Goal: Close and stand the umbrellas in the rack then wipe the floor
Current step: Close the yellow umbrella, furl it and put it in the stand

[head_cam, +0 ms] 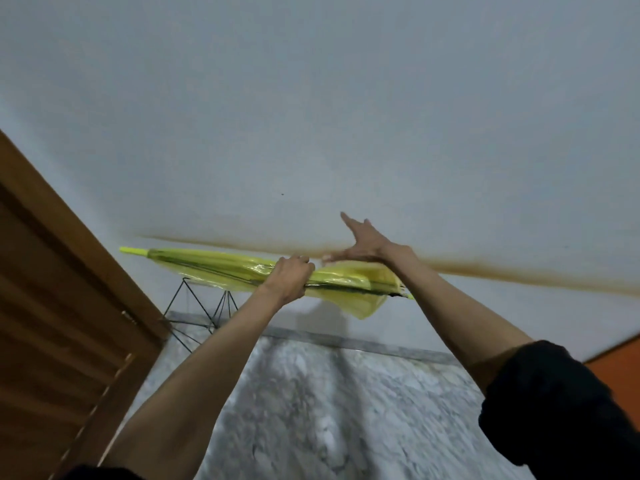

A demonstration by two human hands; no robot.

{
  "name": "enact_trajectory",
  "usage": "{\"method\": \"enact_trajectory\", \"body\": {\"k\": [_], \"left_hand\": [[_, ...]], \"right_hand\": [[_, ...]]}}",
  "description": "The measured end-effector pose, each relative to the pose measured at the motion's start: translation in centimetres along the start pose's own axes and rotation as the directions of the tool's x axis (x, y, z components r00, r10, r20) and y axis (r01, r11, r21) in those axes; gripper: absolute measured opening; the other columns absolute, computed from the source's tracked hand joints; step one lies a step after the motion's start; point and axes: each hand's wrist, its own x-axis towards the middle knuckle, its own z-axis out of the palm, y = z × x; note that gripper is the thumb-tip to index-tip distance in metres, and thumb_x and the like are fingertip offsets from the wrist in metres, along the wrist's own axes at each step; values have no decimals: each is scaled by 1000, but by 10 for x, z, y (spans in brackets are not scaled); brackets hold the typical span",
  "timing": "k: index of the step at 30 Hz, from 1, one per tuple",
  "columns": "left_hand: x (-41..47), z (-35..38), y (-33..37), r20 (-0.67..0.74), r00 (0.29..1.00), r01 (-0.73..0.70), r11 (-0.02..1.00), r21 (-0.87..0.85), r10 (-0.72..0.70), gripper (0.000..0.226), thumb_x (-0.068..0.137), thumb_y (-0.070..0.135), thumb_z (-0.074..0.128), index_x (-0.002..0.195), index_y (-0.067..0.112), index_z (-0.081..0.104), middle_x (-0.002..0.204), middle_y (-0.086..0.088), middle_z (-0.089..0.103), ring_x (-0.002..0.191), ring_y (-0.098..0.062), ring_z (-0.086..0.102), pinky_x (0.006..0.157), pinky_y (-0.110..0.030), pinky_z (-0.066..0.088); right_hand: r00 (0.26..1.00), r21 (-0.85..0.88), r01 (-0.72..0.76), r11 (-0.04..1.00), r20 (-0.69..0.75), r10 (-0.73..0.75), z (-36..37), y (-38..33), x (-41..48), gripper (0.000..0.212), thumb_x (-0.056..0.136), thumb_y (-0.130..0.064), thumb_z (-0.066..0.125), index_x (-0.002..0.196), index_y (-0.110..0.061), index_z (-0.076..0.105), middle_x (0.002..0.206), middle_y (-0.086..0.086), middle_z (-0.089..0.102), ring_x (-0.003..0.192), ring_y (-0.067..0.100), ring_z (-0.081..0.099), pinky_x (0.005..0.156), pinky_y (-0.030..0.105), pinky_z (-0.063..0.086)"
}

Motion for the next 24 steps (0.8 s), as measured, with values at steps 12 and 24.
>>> {"method": "enact_trajectory", "body": {"k": [12,24], "left_hand": [[-2,-47,-51,228,962,251,801,-543,-147,28,51,28,79,62,10,59,56,-1,55,56,-21,56,50,-26,39],[4,-72,-65,34,999,27,952,-306,-18,121,47,63,83,146,22,29,141,-6,43,129,-27,43,104,-42,39]], "right_hand": [[872,-671,154,726,-253,-419,50,-9,-8,107,73,-64,69,155,-22,14,113,4,59,98,29,61,78,36,42],[903,-657,52,752,-291,-316,4,-38,-4,22,71,-33,62,88,-19,63,81,7,68,79,30,65,61,30,44]]}}
